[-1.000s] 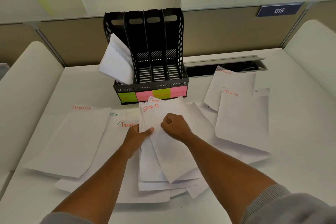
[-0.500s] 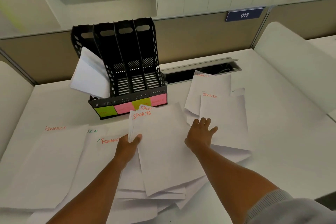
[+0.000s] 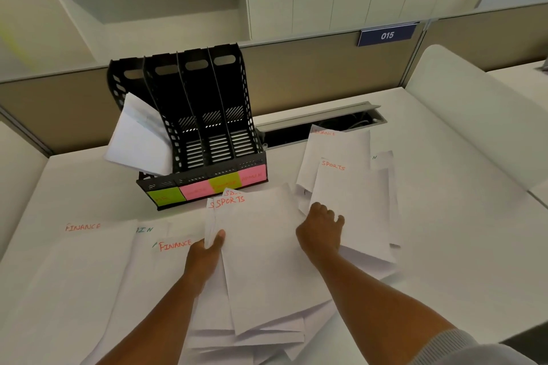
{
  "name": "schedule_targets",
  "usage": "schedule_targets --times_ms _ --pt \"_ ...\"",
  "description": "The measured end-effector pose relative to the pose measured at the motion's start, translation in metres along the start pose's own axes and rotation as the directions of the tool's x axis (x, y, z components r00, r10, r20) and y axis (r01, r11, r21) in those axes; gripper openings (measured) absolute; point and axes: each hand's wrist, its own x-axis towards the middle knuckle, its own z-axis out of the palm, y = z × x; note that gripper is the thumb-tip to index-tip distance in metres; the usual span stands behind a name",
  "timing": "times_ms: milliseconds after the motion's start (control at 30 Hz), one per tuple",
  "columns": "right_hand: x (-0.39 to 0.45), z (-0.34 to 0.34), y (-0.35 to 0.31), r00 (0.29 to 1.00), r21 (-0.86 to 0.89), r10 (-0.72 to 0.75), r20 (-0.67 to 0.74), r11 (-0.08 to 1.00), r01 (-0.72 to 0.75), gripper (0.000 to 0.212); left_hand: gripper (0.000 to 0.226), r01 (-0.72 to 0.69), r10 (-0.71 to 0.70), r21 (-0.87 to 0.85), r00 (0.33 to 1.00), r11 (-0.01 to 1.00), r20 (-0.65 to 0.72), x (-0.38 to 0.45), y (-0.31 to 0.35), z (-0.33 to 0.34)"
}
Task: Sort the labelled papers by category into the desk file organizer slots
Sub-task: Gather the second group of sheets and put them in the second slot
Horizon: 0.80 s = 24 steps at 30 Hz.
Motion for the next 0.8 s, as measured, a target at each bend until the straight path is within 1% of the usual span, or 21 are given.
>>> schedule_targets --times_ms 67,133,167,200,267,300,367,433,500,567,667,800 --pt "-0.001 0.0 -0.013 0.996 0.068 -0.078 -0.047 0.994 0.081 0.031 0.056 0.004 -0.004 0.008 1.0 1.0 0.012 0.0 -0.001 0.001" --pt "-0.004 0.0 -0.025 0.981 0.112 -0.187 -0.057 0.975 0.193 0.026 0.055 0.008 -0.008 0.011 1.0 1.0 0.014 0.0 -0.002 0.001" --pt "-0.007 0.0 -0.03 0.969 0.176 -0.242 -0.051 0.953 0.247 0.023 0.055 0.013 -0.013 0.01 1.0 1.0 0.011 -0.001 -0.002 0.002" --pt "-0.01 0.001 -0.034 0.956 0.274 -0.291 -0.031 0.918 0.288 0.02 0.054 0.016 -0.016 0.01 1.0 1.0 0.011 -0.001 -0.002 0.002" --pt "-0.018 0.005 -0.039 0.916 0.437 -0.392 0.079 0.84 0.322 0.021 0.053 0.019 -0.019 0.01 1.0 1.0 0.016 -0.002 -0.001 0.003" --pt "-0.022 0.007 -0.041 0.883 0.49 -0.448 0.142 0.807 0.33 0.023 0.053 0.022 -0.022 0.008 1.0 1.0 0.019 -0.003 -0.001 0.003" --pt "-0.03 0.014 -0.046 0.828 0.568 -0.521 0.208 0.753 0.332 0.024 0.053 0.028 -0.028 -0.009 0.999 1.0 0.027 -0.005 0.002 0.002" --pt "-0.037 0.02 -0.052 0.793 0.625 -0.554 0.254 0.72 0.303 0.021 0.055 0.03 -0.028 -0.039 0.998 0.999 0.053 -0.008 0.004 0.002" --pt "-0.041 0.025 -0.058 0.754 0.651 -0.578 0.312 0.708 0.274 0.021 0.055 0.025 -0.022 -0.039 0.996 0.999 0.084 -0.012 0.005 -0.001" --pt "-0.044 0.027 -0.063 0.728 0.673 -0.607 0.318 0.686 0.277 0.02 0.052 0.013 -0.008 -0.048 0.994 0.999 0.106 -0.015 0.003 -0.003" --pt "-0.046 0.025 -0.067 0.727 0.696 -0.622 0.292 0.659 0.284 0.025 0.044 0.019 -0.011 -0.078 0.995 0.997 0.103 -0.018 -0.001 -0.004" --pt "-0.047 0.021 -0.066 0.756 0.717 -0.59 0.285 0.654 0.241 0.041 0.045 0.013 -0.004 -0.084 0.994 0.996 0.108 -0.019 -0.002 -0.008"
